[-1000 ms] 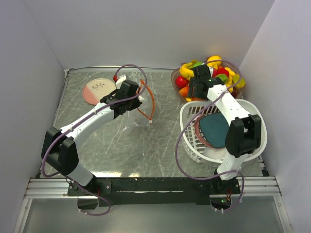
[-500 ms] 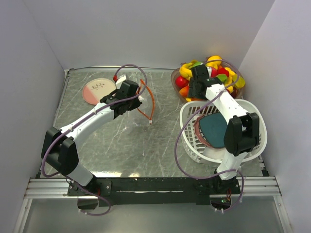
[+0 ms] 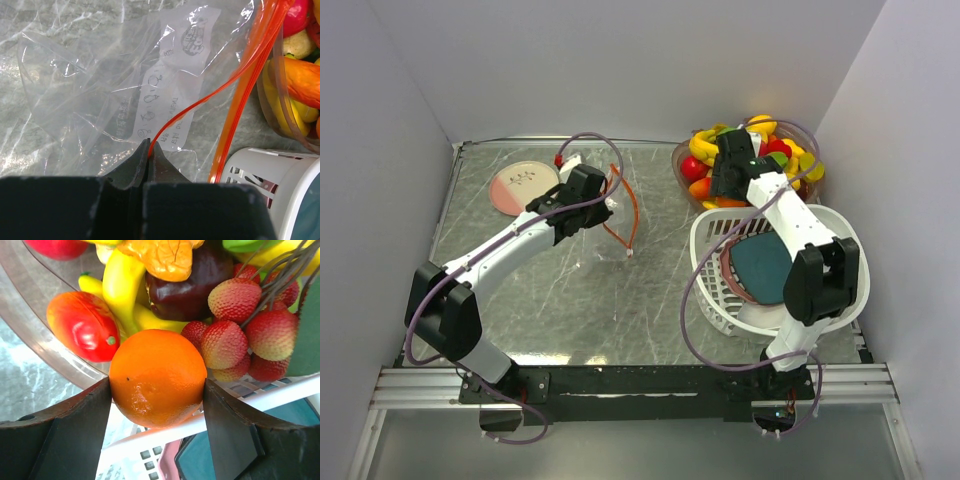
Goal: Place the food in the zip-top bag and seal the zipper
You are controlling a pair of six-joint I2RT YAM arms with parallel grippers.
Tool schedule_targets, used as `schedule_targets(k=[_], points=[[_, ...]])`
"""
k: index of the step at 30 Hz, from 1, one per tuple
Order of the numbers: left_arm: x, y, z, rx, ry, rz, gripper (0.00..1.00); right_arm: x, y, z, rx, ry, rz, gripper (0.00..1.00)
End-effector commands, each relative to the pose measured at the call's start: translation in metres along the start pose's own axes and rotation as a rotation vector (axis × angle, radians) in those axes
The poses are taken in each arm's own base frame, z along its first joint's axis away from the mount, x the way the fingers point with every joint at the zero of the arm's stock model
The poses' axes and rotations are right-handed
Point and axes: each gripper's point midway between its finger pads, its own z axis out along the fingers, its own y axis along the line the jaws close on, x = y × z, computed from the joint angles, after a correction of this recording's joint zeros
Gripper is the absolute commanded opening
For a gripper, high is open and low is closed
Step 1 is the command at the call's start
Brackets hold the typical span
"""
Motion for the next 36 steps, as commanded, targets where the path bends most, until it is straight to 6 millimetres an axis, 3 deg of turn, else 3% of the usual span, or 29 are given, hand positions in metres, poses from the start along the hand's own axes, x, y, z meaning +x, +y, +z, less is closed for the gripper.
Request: schedule_targets(k=[1,12,17,20,27,28,30,36], points=[[-0.013,-0.019,-0.007,0.058,-0.020,0.015,0.01,-0.046,-0.008,-0.044,-0.012,-0.154,0.080,0.24],[-0.013,-0.026,-0.001,0.071,-0.008,0.023,0.01,-0.060,-0.010,-0.058,-0.020,-0.187,0.087,0.23],[-0.012,-0.030,-0.001,0.085,0.001,0.030,0.01,-0.066,-0.009,-0.078,-0.056,-0.215,0.102,0.22],[-0.011,-0.032,0.001,0.093,0.009,0.035,0.01,-0.065,0.010,-0.104,-0.114,-0.246,0.083,0.22],[-0.010,-0.039,-0.002,0.122,0.019,0.035,0.01,-0.042,0.112,-0.176,-0.503,-0.278,0.055,0.22],[-0.011,-0.040,-0.003,0.129,0.019,0.034,0.01,-0.030,0.132,-0.186,-0.590,-0.251,0.033,0.23],[-0.011,-0.043,-0.008,0.151,0.026,0.032,0.01,-0.028,0.152,-0.195,-0.679,-0.244,0.066,0.24],[-0.018,-0.052,-0.031,0.223,0.011,0.010,0.01,-0.011,0.193,-0.192,-0.829,-0.156,0.096,0.24]])
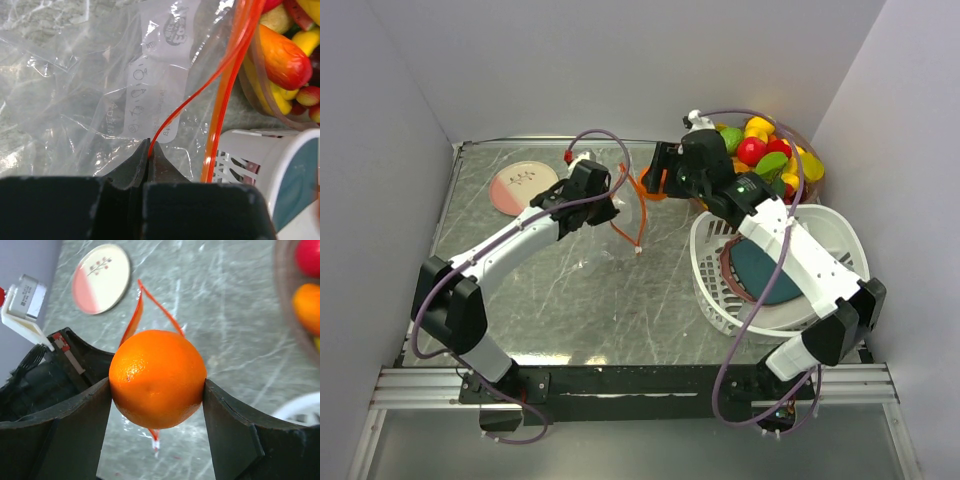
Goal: Place the food in the zip-top bag and seal the zipper
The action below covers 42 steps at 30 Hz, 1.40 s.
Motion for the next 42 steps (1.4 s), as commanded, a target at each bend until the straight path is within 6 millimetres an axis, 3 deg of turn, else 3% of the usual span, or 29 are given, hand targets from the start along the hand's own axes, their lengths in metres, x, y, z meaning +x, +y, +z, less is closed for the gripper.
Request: schedule_targets(k=[1,6,10,13,17,20,26,36,42], points=[[-0.023,-0.034,-0.035,0.155,-0.060,-0.013,0.01,0.006,0.032,0.019,-0.159,0.027,0.092,0.24],[-0.027,-0.047,-0.046,0.223,-0.062,-0.031,0.01,0.018,0.038,0.031,-0.182,0.062,0.118,0.24],[-0.026,-0.052,-0.050,0.252,-0.055,-0.037,0.01,0.025,0.028,0.037,-0.126,0.066,0.113,0.27],[-0.026,-0.058,-0.054,0.293,-0.055,-0.047,0.01,0.028,0.020,0.039,-0.090,0.067,0.106,0.38],[-0.024,-0.060,-0.053,0.306,-0.049,-0.052,0.01,0.027,0.012,0.038,-0.042,0.053,0.085,0.61],[-0.024,-0.063,-0.056,0.326,-0.047,-0.053,0.01,0.026,0.012,0.037,-0.027,0.046,0.065,0.74],[-0.023,-0.063,-0.056,0.328,-0.045,-0.053,0.01,0.024,0.013,0.035,-0.020,0.046,0.042,0.87],[-0.021,-0.062,-0.053,0.325,-0.042,-0.049,0.01,0.008,0.019,0.023,-0.028,0.007,0.027,0.91],[-0.021,-0.059,-0.054,0.314,-0.041,-0.046,0.01,-0.001,0.000,0.011,0.062,-0.039,0.011,0.83]])
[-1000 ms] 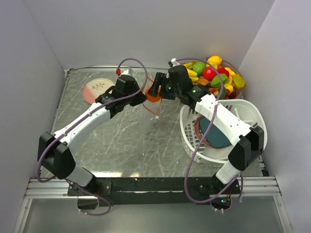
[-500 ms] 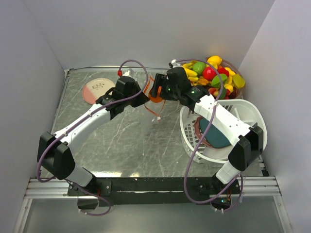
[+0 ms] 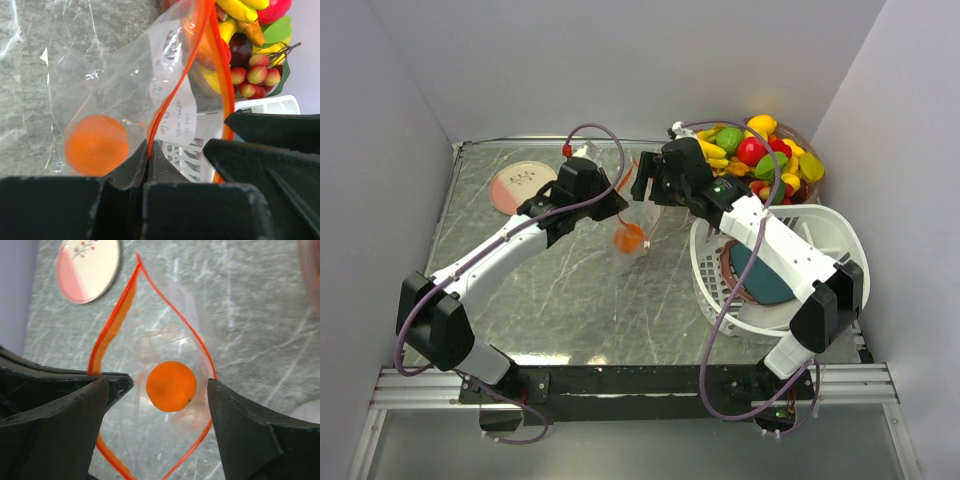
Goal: Place the food in the zip-top bag and seal the zipper
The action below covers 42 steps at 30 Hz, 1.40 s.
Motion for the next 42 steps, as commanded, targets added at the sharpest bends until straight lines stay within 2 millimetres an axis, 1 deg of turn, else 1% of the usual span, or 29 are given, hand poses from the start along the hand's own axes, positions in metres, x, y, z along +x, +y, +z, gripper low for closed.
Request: schedule_targets(k=[1,2,3,4,5,8,9,11,14,15,17,18,20,21,22,23,24,25,26,28,29,31,33,34,37,40,42], points=[[-0.010,-0.017,-0.013,0.059,-0.037,0.002,0.01,-0.035,-0.004,-0.032,0.048,-0.120,-0.014,0.79],[-0.011,-0.017,-0.015,0.059,-0.039,0.002,0.01,-0.037,-0.009,-0.034,0.079,-0.135,-0.017,0.77],[-0.010,-0.017,-0.015,0.058,-0.035,0.004,0.01,-0.034,-0.015,-0.034,0.102,-0.126,-0.023,0.75],[-0.011,-0.017,-0.016,0.057,-0.036,0.005,0.01,-0.035,-0.016,-0.039,0.103,-0.134,-0.024,0.70],[-0.010,-0.016,-0.016,0.057,-0.034,0.007,0.01,-0.035,-0.018,-0.041,0.109,-0.137,-0.023,0.69],[-0.015,-0.010,-0.015,0.024,-0.060,0.014,0.01,-0.031,-0.023,-0.045,0.112,-0.139,-0.028,0.66],[-0.015,-0.008,-0.015,0.017,-0.061,0.014,0.01,-0.028,-0.021,-0.045,0.104,-0.128,-0.037,0.66],[-0.017,-0.008,-0.016,0.010,-0.071,0.019,0.01,-0.024,-0.019,-0.041,0.099,-0.111,-0.046,0.65],[-0.019,-0.009,-0.018,0.005,-0.074,0.027,0.01,-0.016,-0.015,-0.029,0.101,-0.068,-0.074,0.66],[-0.019,-0.008,-0.018,0.001,-0.073,0.027,0.01,-0.013,-0.012,-0.023,0.104,-0.055,-0.082,0.66],[-0.020,-0.007,-0.019,-0.005,-0.076,0.031,0.01,-0.008,-0.006,-0.017,0.086,-0.040,-0.093,0.66],[-0.020,-0.006,-0.020,-0.008,-0.075,0.033,0.01,-0.006,-0.002,-0.009,0.085,-0.027,-0.100,0.66],[-0.019,-0.004,-0.021,-0.018,-0.071,0.039,0.01,-0.002,0.002,-0.003,0.087,-0.012,-0.114,0.65],[-0.021,-0.004,-0.021,-0.025,-0.079,0.042,0.01,-0.001,0.002,0.002,0.096,-0.002,-0.118,0.62],[-0.022,-0.003,-0.023,-0.030,-0.085,0.048,0.01,-0.001,0.002,0.004,0.103,-0.002,-0.120,0.51],[-0.022,0.001,-0.024,-0.049,-0.082,0.054,0.01,-0.002,-0.002,0.006,0.125,-0.007,-0.121,0.43],[-0.028,0.003,-0.026,-0.074,-0.107,0.058,0.02,-0.003,-0.003,0.006,0.138,-0.014,-0.117,0.35],[-0.030,0.009,-0.026,-0.104,-0.113,0.068,0.08,-0.004,-0.004,0.006,0.146,-0.018,-0.119,0.19],[-0.031,0.014,-0.028,-0.132,-0.118,0.077,0.22,-0.005,-0.005,0.006,0.152,-0.021,-0.119,0.14],[-0.039,0.020,-0.032,-0.171,-0.157,0.100,0.25,-0.007,-0.003,0.004,0.142,-0.031,-0.118,0.05],[-0.043,0.022,-0.033,-0.184,-0.170,0.107,0.30,-0.007,-0.001,0.003,0.137,-0.033,-0.117,0.03],[-0.049,0.027,-0.036,-0.223,-0.189,0.125,0.37,-0.008,0.002,0.002,0.127,-0.037,-0.118,0.02],[-0.053,0.026,-0.039,-0.232,-0.202,0.135,0.37,-0.009,0.007,0.001,0.122,-0.038,-0.120,0.02],[-0.055,0.029,-0.039,-0.250,-0.208,0.142,0.36,-0.008,0.007,0.002,0.123,-0.038,-0.122,0.02],[-0.058,0.029,-0.041,-0.257,-0.214,0.151,0.35,-0.008,0.008,0.003,0.124,-0.037,-0.122,0.02],[-0.060,0.027,-0.043,-0.252,-0.219,0.160,0.30,-0.007,0.008,0.003,0.124,-0.035,-0.123,0.02],[-0.063,0.028,-0.045,-0.263,-0.229,0.163,0.18,-0.008,0.008,0.003,0.124,-0.039,-0.121,0.02]])
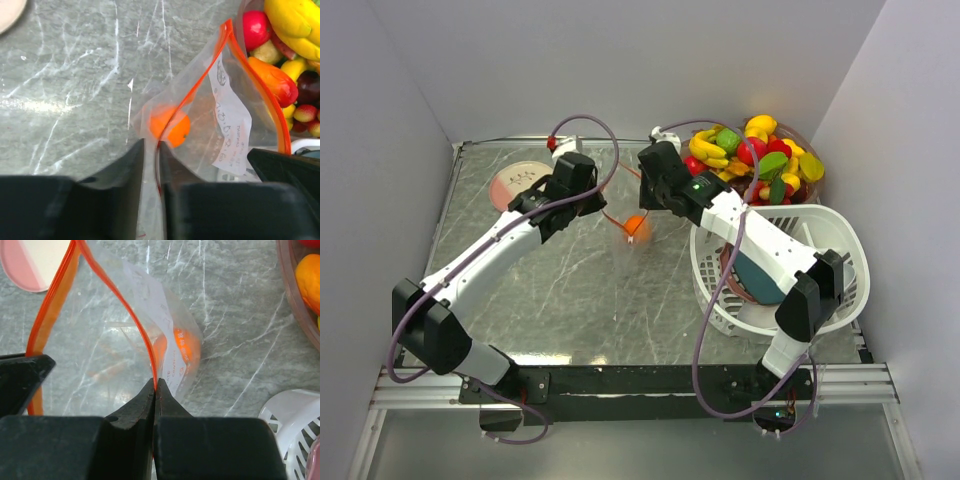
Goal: Place the food in the zip-top bag and seal the zipper
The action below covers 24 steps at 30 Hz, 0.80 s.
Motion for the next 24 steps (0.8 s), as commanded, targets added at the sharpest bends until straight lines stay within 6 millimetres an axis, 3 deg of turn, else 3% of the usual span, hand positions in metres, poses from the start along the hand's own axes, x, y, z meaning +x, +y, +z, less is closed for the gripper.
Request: schedule_targets(k=[1,2,3,6,11,14,17,20,21,23,24], points=[[-0.030,-0.004,-0.020,0.003,-0.086,0.015,0.13,-0.025,0.007,-0.013,-0.014,-0.076,0.016,0.02],[-0.030,0.000,-0.021,-0.016,-0.082,0.022,0.04,-0.026,0.007,-0.014,-0.017,-0.079,0.019,0.02],[-0.036,0.004,-0.022,-0.042,-0.103,0.024,0.01,-0.026,0.009,-0.013,-0.021,-0.077,0.018,0.02],[-0.052,0.020,-0.032,-0.114,-0.156,0.040,0.01,-0.029,0.020,-0.015,-0.061,-0.073,0.014,0.01],[-0.083,0.029,-0.066,-0.135,-0.256,0.044,0.01,-0.024,0.046,-0.017,-0.139,-0.057,-0.011,0.01],[-0.074,0.024,-0.064,-0.087,-0.226,0.057,0.01,-0.016,0.041,-0.009,-0.126,-0.049,-0.023,0.02],[-0.044,0.022,-0.042,-0.064,-0.123,0.085,0.01,-0.013,0.018,0.004,-0.072,-0.041,-0.013,0.06],[-0.021,0.017,-0.022,-0.029,-0.059,0.080,0.01,-0.010,0.006,0.013,-0.076,-0.013,-0.017,0.22],[-0.015,0.018,-0.018,-0.025,-0.045,0.074,0.01,-0.013,0.007,0.012,-0.086,-0.024,-0.026,0.36],[-0.008,0.014,-0.008,-0.007,-0.023,0.066,0.01,-0.021,0.009,0.000,-0.111,-0.050,-0.052,0.49],[-0.005,0.012,-0.005,0.000,-0.016,0.055,0.01,-0.026,0.008,-0.005,-0.113,-0.066,-0.057,0.62]])
